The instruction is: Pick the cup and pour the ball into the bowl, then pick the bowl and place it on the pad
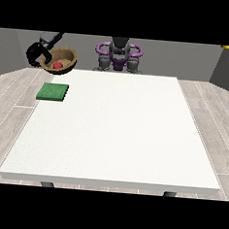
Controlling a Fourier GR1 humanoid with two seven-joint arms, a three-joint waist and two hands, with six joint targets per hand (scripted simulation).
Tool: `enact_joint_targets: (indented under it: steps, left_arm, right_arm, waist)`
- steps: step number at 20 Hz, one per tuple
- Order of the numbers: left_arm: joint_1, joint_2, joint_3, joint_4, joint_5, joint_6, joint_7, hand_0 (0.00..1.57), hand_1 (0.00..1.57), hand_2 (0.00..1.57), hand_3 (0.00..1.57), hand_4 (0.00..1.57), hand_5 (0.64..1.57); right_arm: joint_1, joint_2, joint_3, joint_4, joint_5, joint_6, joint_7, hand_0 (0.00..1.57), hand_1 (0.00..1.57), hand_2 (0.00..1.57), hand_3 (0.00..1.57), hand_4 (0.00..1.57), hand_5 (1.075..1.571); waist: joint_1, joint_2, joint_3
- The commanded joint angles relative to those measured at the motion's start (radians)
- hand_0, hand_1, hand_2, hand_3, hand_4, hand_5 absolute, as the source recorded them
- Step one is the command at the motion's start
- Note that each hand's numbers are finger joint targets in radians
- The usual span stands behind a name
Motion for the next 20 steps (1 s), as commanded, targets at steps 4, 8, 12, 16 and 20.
enact_joint_targets:
  steps: [4,8,12,16,20]
  left_arm:
    - [0.012,0.009,0.005,-0.004,0.028,-0.016,-0.062,0.00,0.00,0.00,0.00,1.20,1.546]
    - [-0.001,0.046,0.006,0.034,0.031,-0.033,-0.090,0.00,0.00,0.00,0.00,1.21,1.555]
    - [-0.024,0.051,0.005,-0.025,0.061,-0.042,-0.090,0.00,0.00,0.00,0.00,1.21,1.553]
    - [-0.010,0.010,-0.034,-0.028,0.019,0.014,-0.105,0.00,0.00,0.00,0.00,1.21,1.556]
    - [0.005,0.045,-0.019,0.004,0.049,-0.031,-0.107,0.00,0.00,0.00,0.00,1.20,1.557]
  right_arm:
    - [-0.050,-0.121,-0.103,0.121,-0.047,0.122,-0.062,1.57,1.57,1.57,0.38,1.12,1.568]
    - [-0.109,-0.113,-0.106,0.130,-0.038,0.093,-0.034,1.57,1.57,1.57,0.38,1.12,1.568]
    - [-0.147,-0.136,-0.178,0.253,-0.076,0.097,-0.110,1.57,1.57,1.57,0.45,1.07,1.566]
    - [-0.167,-0.007,-0.127,0.228,-0.059,0.031,-0.103,1.57,1.57,1.57,0.45,1.04,1.570]
    - [-0.166,-0.016,-0.140,0.276,-0.068,0.054,-0.125,1.57,1.57,1.57,0.55,1.02,1.571]
  waist:
    - [0.021,0.084,0.0019]
    - [0.026,0.113,0.0017]
    - [0.068,0.184,0.0026]
    - [0.060,0.154,0.0020]
    - [0.057,0.152,0.0019]
